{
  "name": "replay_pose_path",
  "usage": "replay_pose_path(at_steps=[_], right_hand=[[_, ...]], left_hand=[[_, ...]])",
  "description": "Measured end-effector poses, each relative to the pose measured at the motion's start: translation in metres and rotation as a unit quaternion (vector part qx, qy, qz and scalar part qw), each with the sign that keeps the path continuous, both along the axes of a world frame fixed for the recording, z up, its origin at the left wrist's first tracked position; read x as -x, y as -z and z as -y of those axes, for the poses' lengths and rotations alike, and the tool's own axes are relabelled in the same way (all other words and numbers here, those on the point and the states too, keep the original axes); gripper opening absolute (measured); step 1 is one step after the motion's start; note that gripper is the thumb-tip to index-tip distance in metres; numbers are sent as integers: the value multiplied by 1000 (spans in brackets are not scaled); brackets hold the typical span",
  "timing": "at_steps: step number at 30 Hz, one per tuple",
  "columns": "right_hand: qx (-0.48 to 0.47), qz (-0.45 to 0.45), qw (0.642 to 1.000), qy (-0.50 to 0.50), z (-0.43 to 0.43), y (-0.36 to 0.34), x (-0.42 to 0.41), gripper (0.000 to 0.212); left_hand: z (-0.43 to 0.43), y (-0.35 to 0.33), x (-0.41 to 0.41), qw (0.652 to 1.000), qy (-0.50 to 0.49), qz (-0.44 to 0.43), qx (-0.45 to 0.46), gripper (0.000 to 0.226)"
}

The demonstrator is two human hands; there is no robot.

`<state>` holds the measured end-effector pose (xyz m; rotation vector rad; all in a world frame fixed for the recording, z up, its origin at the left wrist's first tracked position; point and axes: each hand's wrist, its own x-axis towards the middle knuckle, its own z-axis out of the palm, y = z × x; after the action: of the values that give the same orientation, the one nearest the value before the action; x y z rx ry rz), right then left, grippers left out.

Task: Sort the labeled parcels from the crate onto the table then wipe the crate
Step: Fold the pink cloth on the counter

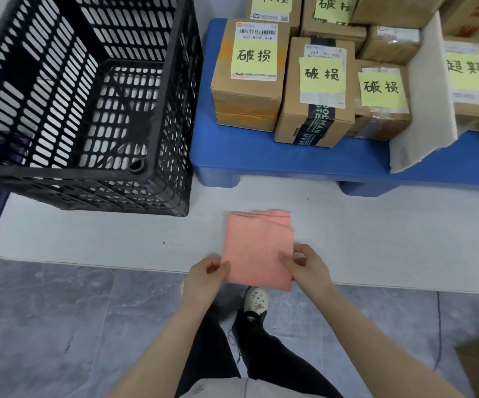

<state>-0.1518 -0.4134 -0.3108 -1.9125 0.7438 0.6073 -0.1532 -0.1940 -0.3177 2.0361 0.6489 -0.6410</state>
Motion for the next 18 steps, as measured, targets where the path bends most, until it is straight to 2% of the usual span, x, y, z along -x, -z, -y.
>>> replay_pose_path(at_steps=[4, 8, 10, 11, 12, 14, 15, 16, 18], right_hand=[[58, 39, 997, -36, 0, 5, -11, 20], [102, 59, 990, -71, -1, 9, -16, 21], [120, 69, 988, -66, -5, 6, -15, 22], [158, 106, 978, -82, -7, 3, -12, 26], [212, 161, 955, -130, -10, 0, -8, 34], [288, 267, 882, -262, -16, -3, -3, 52], [291, 290, 852, -325, -18, -3, -2, 57], [278, 276, 837, -381, -21, -1, -3, 60], [265, 193, 826, -459, -24, 7, -8, 61]], left_hand=[[3, 1, -5, 998, 35, 8, -43, 25], [7, -1, -8, 995, 56, 28, -75, 13], [9, -3, -6, 986, 95, 66, -118, 20], [8, -2, -4, 967, 156, 114, -169, 29], [8, -3, -3, 931, 236, 172, -219, 38], [9, -3, -1, 839, 380, 278, -272, 56], [10, -2, -1, 806, 430, 293, -282, 59], [10, -1, -3, 789, 468, 273, -289, 58], [8, 7, -11, 784, 510, 194, -297, 57]])
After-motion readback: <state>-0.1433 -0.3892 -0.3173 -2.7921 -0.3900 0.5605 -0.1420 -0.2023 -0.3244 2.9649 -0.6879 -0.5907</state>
